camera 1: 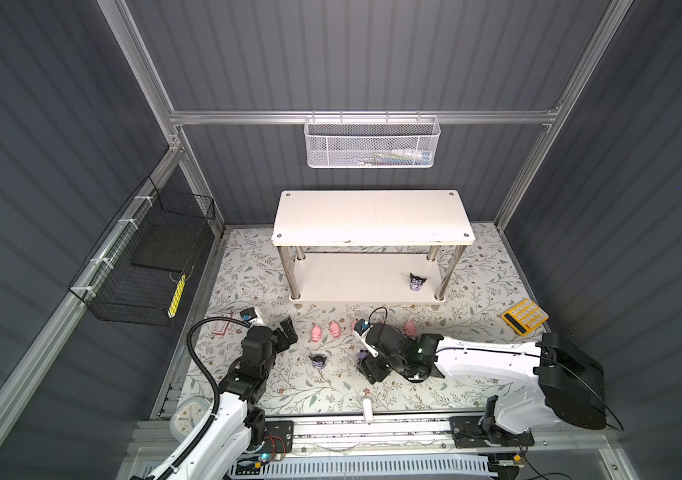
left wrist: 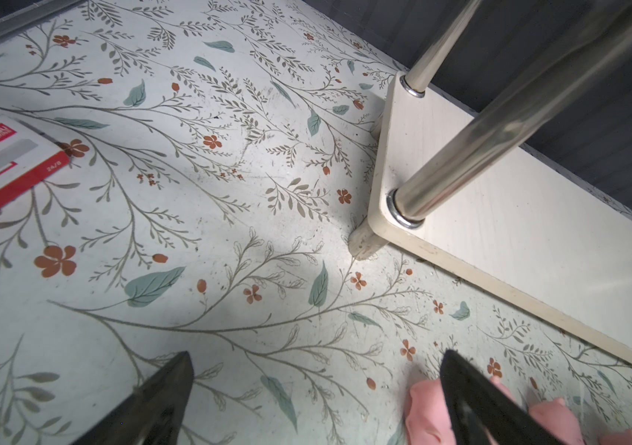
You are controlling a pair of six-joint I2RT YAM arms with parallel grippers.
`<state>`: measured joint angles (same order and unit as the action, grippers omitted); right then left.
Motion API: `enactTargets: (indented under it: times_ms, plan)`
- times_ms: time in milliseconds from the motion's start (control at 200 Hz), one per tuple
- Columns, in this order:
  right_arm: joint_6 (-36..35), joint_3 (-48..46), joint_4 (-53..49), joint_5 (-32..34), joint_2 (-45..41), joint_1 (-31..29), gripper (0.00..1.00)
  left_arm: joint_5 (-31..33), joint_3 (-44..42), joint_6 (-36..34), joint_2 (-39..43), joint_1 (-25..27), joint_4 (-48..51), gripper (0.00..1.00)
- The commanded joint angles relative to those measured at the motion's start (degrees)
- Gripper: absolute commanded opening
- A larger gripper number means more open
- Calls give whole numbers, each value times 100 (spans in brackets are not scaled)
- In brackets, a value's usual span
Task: Place and organize the plastic toys onto the shelf
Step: 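Lower the right gripper over the purple figurine nearest the robot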
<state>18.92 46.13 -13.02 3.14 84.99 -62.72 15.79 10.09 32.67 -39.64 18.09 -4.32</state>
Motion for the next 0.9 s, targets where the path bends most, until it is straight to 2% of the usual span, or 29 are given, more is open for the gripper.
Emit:
enactTargets:
  times_ms: [0, 355, 725, 895]
  plan:
    - [-131, 181, 34, -75, 178, 76, 77, 38, -73, 29, 41, 37, 18, 100]
    - [-241, 361, 47, -274, 556, 137, 77, 47, -70, 38, 18, 37, 8, 100]
    - [-255, 528, -16, -279, 840, 243, 68, 56, -74, 38, 17, 36, 1, 100]
    - [-257, 546, -45, -279, 868, 247, 67, 64, -82, 38, 38, 37, 10, 100]
